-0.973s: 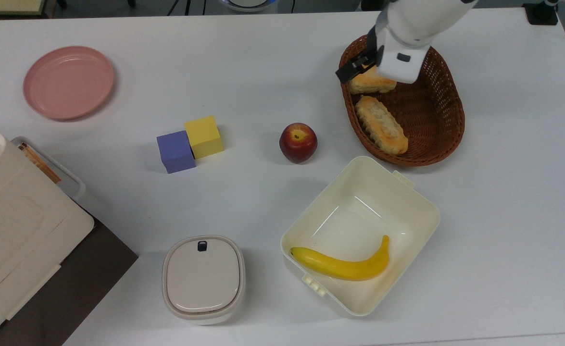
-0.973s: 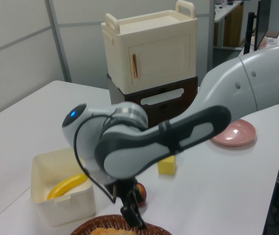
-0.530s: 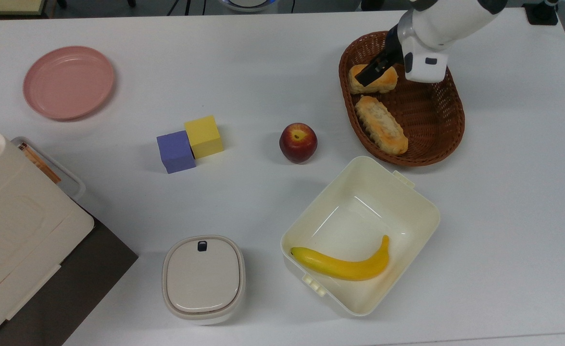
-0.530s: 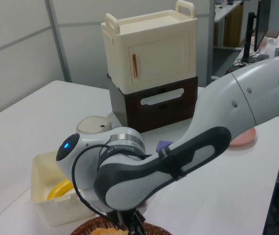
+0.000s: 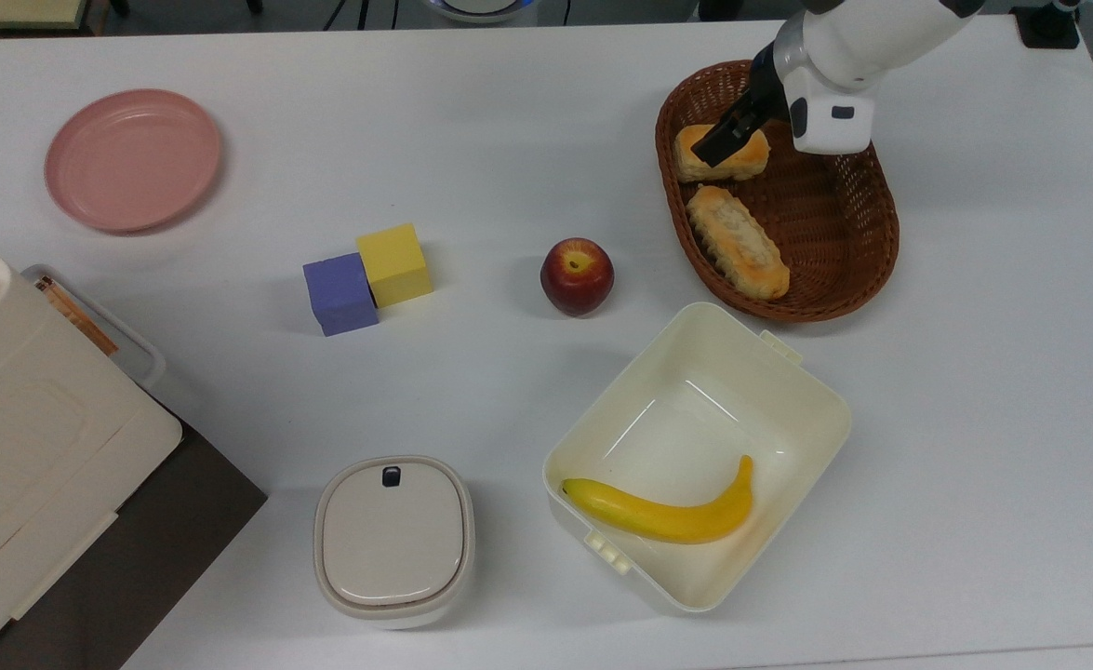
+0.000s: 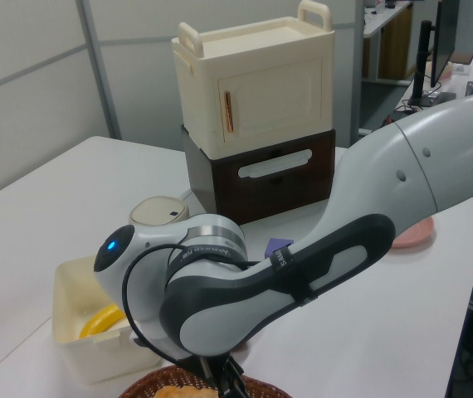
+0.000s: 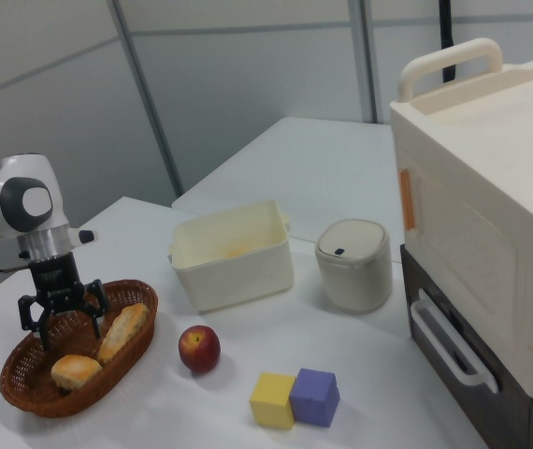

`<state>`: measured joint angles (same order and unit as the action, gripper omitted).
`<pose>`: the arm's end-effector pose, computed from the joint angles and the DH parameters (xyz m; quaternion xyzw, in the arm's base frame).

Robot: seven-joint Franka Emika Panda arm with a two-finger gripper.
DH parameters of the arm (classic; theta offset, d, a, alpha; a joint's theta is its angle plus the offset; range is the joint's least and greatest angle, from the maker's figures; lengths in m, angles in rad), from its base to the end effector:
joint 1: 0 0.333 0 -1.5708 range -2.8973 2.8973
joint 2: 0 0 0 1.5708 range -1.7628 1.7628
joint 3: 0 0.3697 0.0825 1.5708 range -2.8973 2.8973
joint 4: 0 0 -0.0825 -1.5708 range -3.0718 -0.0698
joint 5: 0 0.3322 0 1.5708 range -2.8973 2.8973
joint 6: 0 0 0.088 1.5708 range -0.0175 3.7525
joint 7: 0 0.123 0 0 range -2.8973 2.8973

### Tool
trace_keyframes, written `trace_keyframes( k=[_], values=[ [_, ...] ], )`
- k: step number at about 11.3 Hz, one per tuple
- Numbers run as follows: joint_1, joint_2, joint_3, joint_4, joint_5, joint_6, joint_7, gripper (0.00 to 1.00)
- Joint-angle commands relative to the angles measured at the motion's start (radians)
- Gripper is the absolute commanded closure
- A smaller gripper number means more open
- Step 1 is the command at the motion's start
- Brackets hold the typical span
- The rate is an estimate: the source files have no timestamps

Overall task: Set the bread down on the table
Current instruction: 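Lower the gripper onto the short bread roll in the basket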

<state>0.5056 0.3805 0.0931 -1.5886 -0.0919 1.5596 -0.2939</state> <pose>0.4930 0.3132 0.4458 0.8791 0.4307 -0.1958 0.0579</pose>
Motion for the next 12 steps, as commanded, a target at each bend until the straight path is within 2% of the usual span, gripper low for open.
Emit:
trace_keyframes(
  k=[1, 2, 4, 5, 8, 12],
  values=[
    [0.004, -0.087, -0.015, -0.082, -0.031, -0.003, -0.151, 0.0],
    [0.001, -0.091, -0.01, -0.091, -0.035, 0.005, -0.178, 0.0],
    [0.004, -0.135, -0.009, -0.192, -0.045, 0.118, -0.249, 0.0],
    [0.008, -0.138, -0.007, -0.212, -0.049, 0.144, -0.272, 0.0],
    [0.011, -0.115, -0.006, -0.225, -0.06, 0.151, -0.393, 0.0],
    [0.017, -0.052, -0.004, -0.217, -0.066, 0.213, -0.406, 0.0]
  ],
)
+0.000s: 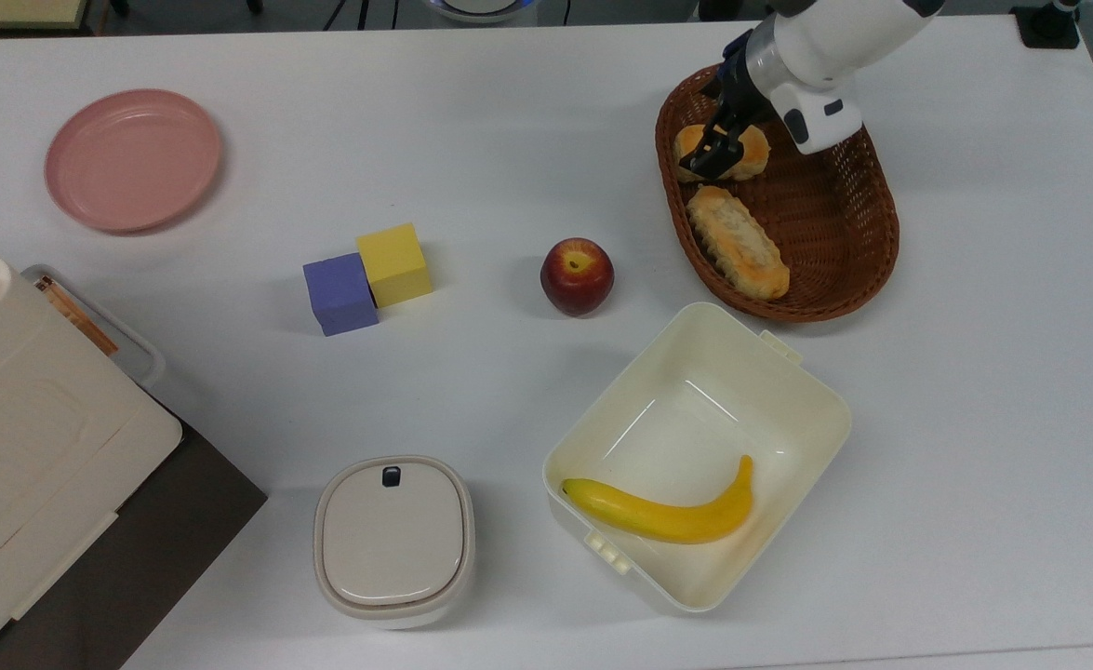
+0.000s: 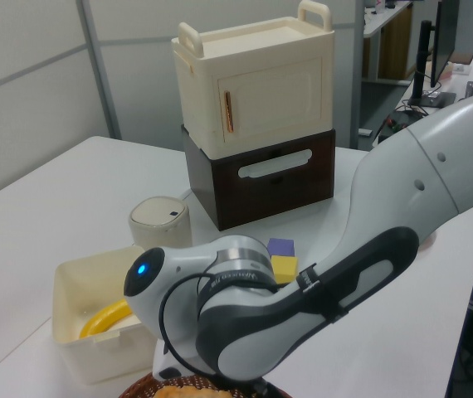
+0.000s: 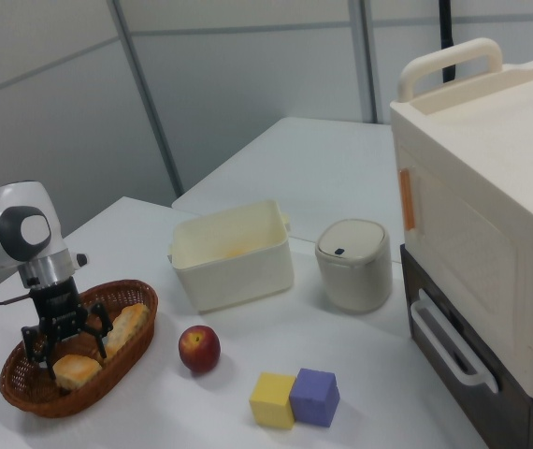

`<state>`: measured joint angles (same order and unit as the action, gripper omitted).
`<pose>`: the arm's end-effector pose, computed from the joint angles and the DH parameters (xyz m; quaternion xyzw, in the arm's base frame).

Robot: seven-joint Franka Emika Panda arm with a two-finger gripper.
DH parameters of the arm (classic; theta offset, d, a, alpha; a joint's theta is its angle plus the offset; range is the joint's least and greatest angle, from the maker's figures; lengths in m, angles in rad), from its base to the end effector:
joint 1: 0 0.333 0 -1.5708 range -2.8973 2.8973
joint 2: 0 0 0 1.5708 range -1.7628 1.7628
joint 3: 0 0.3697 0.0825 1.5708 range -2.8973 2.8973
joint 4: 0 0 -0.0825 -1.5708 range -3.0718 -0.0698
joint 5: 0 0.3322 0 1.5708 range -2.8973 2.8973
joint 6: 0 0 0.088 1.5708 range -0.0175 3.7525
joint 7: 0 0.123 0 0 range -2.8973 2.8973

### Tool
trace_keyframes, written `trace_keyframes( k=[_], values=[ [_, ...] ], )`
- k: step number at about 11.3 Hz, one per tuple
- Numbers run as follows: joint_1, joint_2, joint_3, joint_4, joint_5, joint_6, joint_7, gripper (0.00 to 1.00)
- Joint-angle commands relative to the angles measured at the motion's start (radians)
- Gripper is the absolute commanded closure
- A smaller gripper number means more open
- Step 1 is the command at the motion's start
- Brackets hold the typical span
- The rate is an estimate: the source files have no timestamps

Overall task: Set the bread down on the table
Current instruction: 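Close the gripper on the short bread roll and lift it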

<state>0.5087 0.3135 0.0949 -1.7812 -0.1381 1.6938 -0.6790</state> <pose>0.4683 0.2981 0.4181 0.7708 0.6035 -0.1995 0.0432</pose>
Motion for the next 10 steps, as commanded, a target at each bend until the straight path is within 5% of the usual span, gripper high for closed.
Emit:
trace_keyframes(
  k=[1, 2, 3, 5, 6, 10],
  values=[
    [0.016, 0.028, -0.006, -0.024, -0.02, 0.086, -0.021, 0.0],
    [0.022, 0.032, -0.006, -0.024, -0.02, 0.086, -0.021, 0.0],
    [0.024, 0.032, -0.006, -0.023, -0.02, 0.086, -0.019, 0.14],
    [0.025, 0.024, -0.006, -0.005, -0.017, 0.07, -0.019, 0.72],
    [0.024, 0.015, -0.006, 0.002, -0.008, 0.051, -0.008, 0.91],
    [0.005, -0.002, -0.017, 0.196, -0.001, -0.208, 0.025, 0.93]
  ],
)
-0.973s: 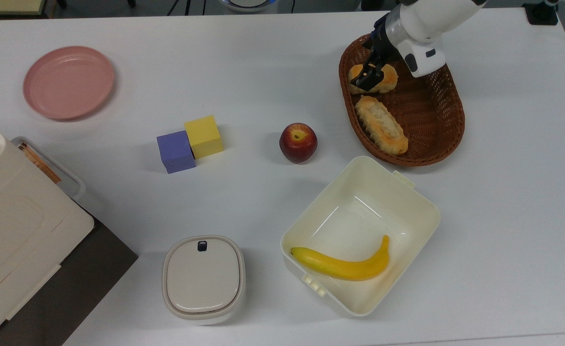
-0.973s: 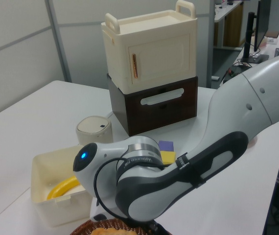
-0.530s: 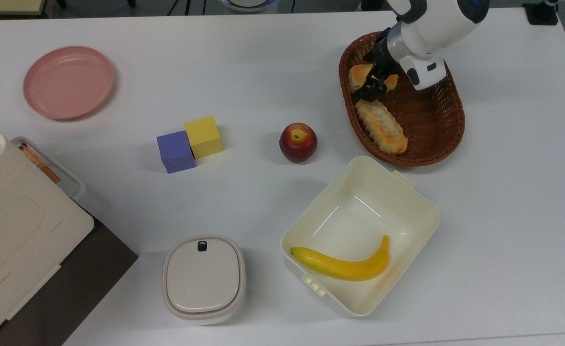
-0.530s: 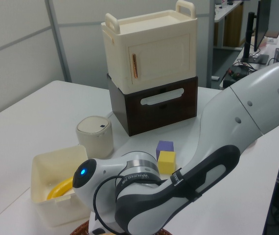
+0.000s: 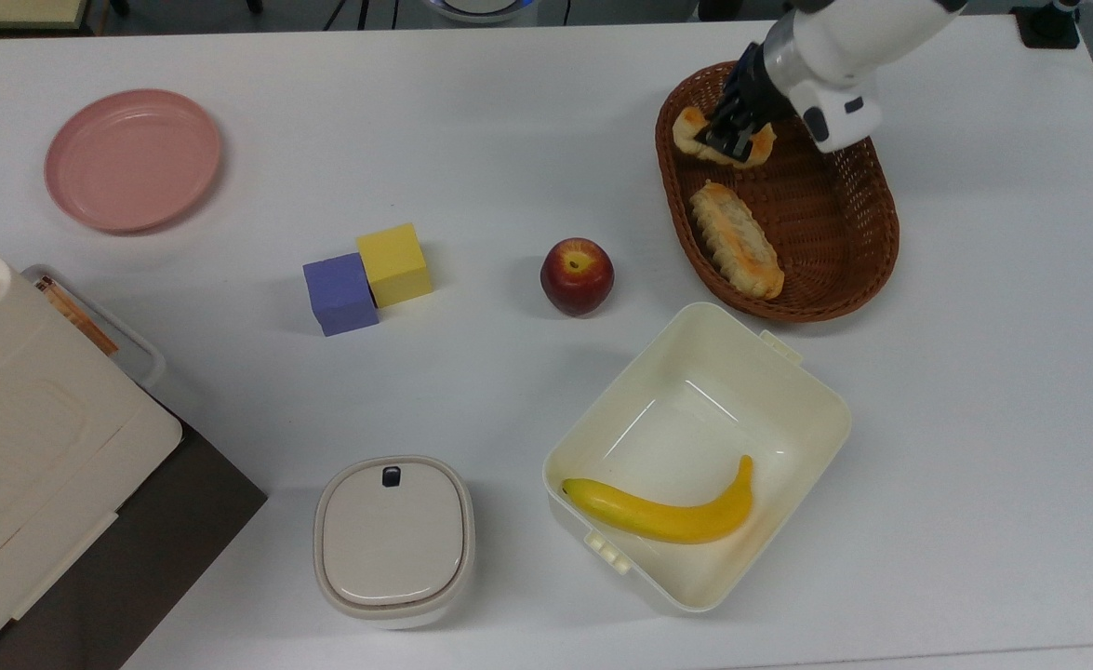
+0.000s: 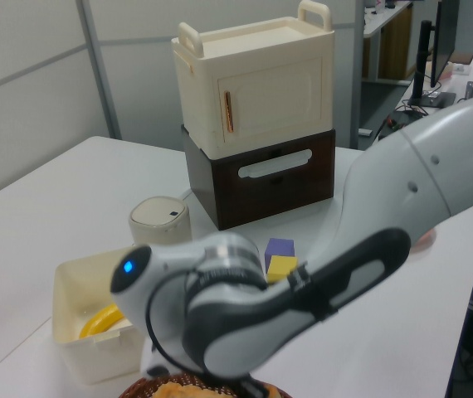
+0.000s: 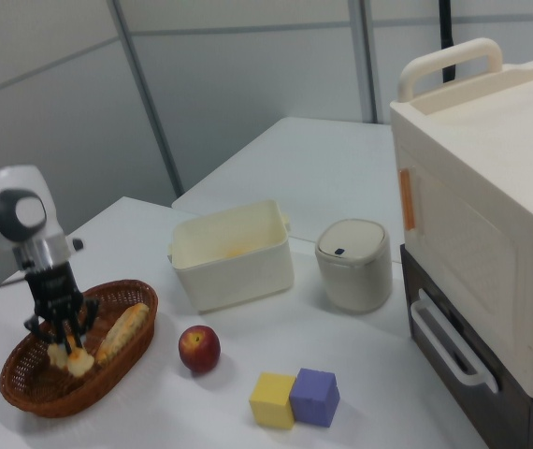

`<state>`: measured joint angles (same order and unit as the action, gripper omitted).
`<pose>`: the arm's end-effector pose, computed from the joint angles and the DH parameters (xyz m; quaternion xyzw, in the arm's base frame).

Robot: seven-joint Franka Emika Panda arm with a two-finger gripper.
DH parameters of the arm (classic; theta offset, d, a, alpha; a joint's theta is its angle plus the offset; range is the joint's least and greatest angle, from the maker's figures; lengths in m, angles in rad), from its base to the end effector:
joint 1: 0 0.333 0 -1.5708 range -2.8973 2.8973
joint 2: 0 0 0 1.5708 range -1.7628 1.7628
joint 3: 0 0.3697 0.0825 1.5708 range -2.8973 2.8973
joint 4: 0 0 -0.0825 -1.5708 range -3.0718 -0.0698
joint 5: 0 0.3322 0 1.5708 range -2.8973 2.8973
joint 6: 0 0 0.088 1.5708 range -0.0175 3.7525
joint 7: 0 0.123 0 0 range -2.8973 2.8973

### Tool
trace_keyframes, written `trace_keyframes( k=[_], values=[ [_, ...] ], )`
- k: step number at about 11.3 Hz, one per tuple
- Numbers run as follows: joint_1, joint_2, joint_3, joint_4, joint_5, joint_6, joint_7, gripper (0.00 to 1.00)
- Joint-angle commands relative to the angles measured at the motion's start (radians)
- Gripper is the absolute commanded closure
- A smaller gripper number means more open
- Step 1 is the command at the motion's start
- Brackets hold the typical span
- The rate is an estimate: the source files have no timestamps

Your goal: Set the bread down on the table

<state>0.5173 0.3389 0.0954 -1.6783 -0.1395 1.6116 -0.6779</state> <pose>0.4784 0.3081 0.4388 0.7712 0.6022 -0.2017 0.0451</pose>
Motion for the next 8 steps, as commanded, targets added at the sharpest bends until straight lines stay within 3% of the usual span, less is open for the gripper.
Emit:
trace_keyframes(
  k=[1, 5, 8],
  values=[
    [-0.028, -0.043, -0.022, 0.106, 0.0, -0.159, 0.029, 0.93],
    [-0.176, -0.083, -0.063, 0.126, -0.008, -0.196, 0.063, 0.93],
    [-0.331, -0.08, -0.066, 0.152, 0.004, -0.19, 0.066, 0.93]
  ],
)
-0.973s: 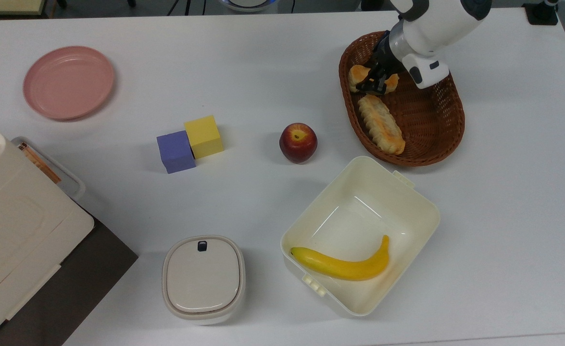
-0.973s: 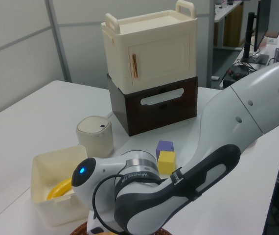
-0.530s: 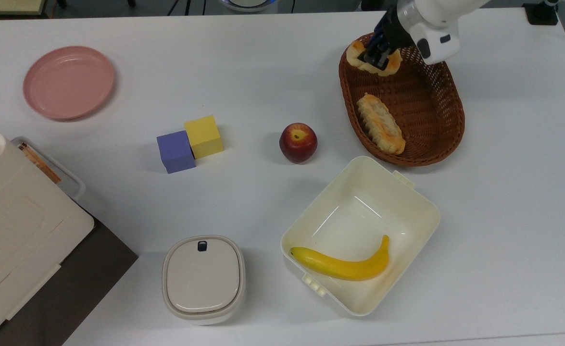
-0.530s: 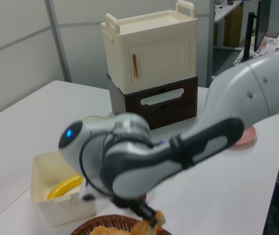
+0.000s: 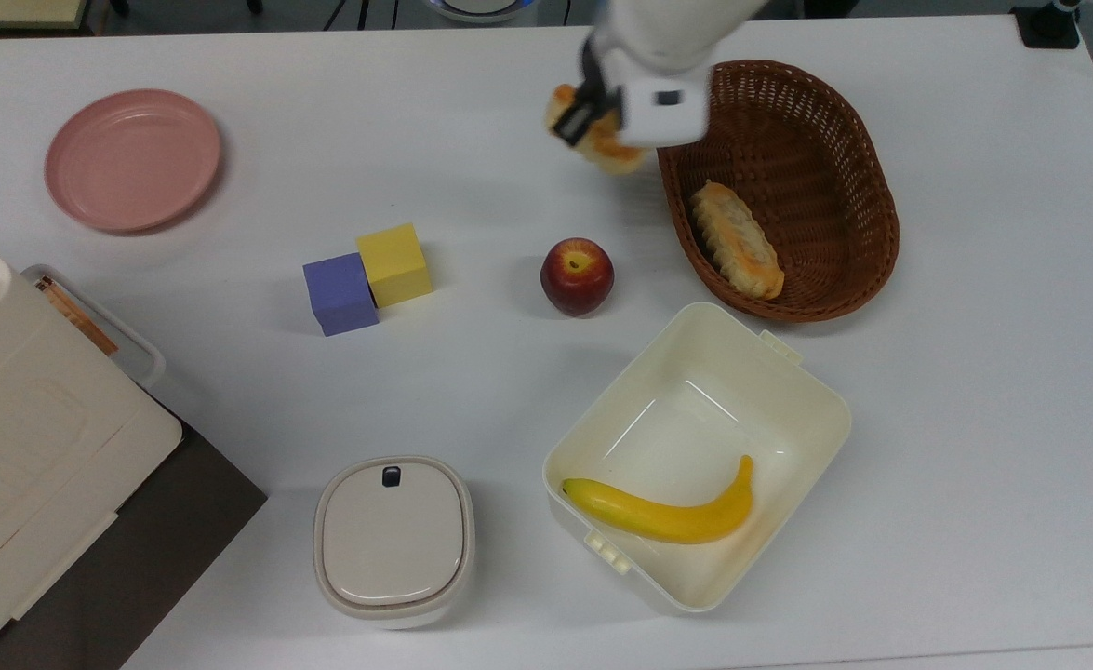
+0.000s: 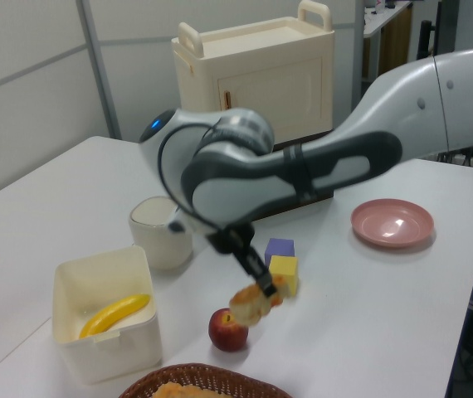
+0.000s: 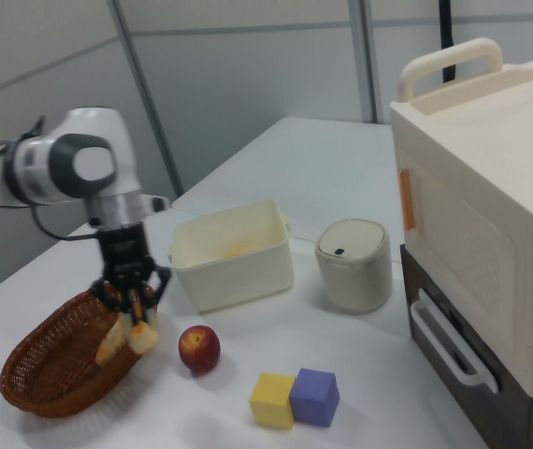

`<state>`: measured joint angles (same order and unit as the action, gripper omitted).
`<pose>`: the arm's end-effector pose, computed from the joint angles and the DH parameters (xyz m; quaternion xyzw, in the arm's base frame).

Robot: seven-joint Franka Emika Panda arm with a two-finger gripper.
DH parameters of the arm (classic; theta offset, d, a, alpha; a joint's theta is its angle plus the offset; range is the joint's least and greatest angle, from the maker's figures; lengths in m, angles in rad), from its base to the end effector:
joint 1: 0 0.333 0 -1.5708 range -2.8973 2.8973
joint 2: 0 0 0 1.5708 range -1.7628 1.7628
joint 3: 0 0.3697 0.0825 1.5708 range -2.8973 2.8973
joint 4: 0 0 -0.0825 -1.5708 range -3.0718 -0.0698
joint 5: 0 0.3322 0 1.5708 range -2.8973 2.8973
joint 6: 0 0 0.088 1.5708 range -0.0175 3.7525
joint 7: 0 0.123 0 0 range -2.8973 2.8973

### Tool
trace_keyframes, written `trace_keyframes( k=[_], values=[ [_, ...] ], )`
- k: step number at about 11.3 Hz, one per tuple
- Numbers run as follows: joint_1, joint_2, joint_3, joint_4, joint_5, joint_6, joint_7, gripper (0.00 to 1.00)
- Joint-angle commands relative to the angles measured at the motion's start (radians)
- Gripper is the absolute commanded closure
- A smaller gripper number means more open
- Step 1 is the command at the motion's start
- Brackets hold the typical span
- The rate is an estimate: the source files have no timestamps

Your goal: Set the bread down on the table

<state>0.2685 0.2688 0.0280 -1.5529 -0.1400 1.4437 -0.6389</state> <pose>0.5384 0.1430 0.5193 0.8728 0.4459 -0.1959 0.0332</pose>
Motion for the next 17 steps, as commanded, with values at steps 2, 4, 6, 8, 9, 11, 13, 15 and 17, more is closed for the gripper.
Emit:
trace_keyframes(
  k=[2, 4, 6, 8, 9, 11, 13, 15, 17],
  values=[
    [-0.159, 0.0, 0.001, 0.03, 0.036, -0.013, 0.027, 0.86],
    [-0.213, -0.002, 0.001, 0.031, 0.045, -0.014, 0.027, 0.37],
    [-0.222, -0.008, 0.0, 0.034, 0.031, -0.016, 0.033, 0.0],
    [-0.253, -0.011, 0.0, 0.085, 0.036, -0.02, 0.033, 0.0],
    [-0.279, -0.013, 0.0, 0.094, 0.036, -0.02, 0.048, 0.0],
    [-0.314, -0.025, 0.0, 0.12, 0.028, -0.011, 0.154, 0.0],
    [-0.354, -0.032, 0.0, 0.142, 0.037, 0.044, 0.18, 0.0],
    [-0.371, -0.034, 0.0, 0.142, 0.037, 0.105, 0.186, 0.0],
    [-0.393, -0.039, -0.002, 0.142, 0.036, 0.124, 0.186, 0.0]
  ],
)
